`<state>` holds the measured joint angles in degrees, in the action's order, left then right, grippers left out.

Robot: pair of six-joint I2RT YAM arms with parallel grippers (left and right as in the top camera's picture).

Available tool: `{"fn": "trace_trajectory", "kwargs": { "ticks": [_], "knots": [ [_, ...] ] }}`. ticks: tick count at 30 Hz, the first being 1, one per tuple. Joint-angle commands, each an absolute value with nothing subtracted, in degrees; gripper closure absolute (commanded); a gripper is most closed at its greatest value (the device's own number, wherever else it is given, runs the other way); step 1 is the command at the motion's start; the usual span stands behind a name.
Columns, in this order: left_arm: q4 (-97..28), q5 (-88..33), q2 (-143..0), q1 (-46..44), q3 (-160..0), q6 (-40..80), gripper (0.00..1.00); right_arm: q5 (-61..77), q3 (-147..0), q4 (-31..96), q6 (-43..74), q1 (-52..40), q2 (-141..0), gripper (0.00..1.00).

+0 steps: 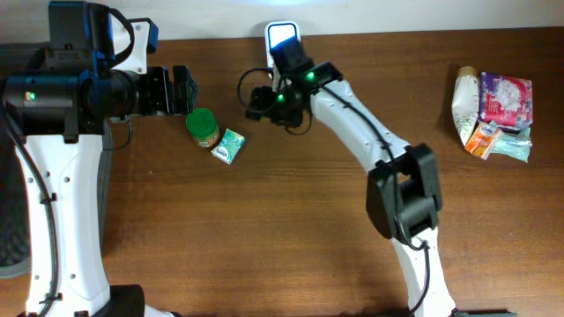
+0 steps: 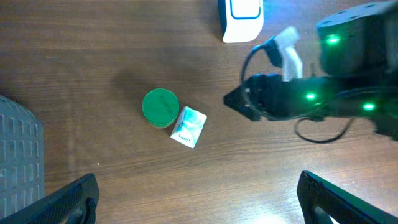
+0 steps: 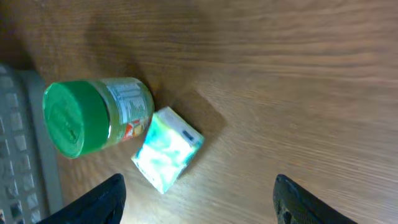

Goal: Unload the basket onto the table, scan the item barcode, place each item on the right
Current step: 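Reach the right gripper to the small white tissue pack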

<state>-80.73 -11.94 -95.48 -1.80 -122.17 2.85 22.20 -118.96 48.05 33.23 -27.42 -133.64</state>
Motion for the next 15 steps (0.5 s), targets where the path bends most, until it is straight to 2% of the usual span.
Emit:
{"fn": "trace_trajectory", "kwargs": {
  "ticks": [1,4,11,12,13,15],
  "knots": [
    [-80.62,-12.16,-95.57,-1.58,-122.43,3.2,0.01,22.37,-119.02,47.07,42.02,-29.61,-136.18,0.34],
    [-80.62,-12.16,-95.57,-1.58,-122.43,3.2,0.01,21.85,-119.02,45.17,52.9,-32.27,-138.91,0.4],
    [-80.62,-12.16,-95.57,-1.58,-122.43,3.2,0.01,19.9,-119.02,43.66,56.25,-35.86,-142.61,0.5],
    [-80.62,-12.16,-95.57,-1.58,-122.43,3.2,0.01,18.26,-119.02,43.66,56.23,-35.99,-143.24,0.59],
    [-80.62,-12.16,-95.57,-1.58,-122.43,3.2,0.01,17.39,-119.02,44.88,55.72,-35.97,-143.74,0.79],
    [-80.62,-12.16,-95.57,-1.58,-122.43,3.2,0.01,17.06,-119.04,46.65,51.53,-35.59,-143.7,0.9]
  ]
}}
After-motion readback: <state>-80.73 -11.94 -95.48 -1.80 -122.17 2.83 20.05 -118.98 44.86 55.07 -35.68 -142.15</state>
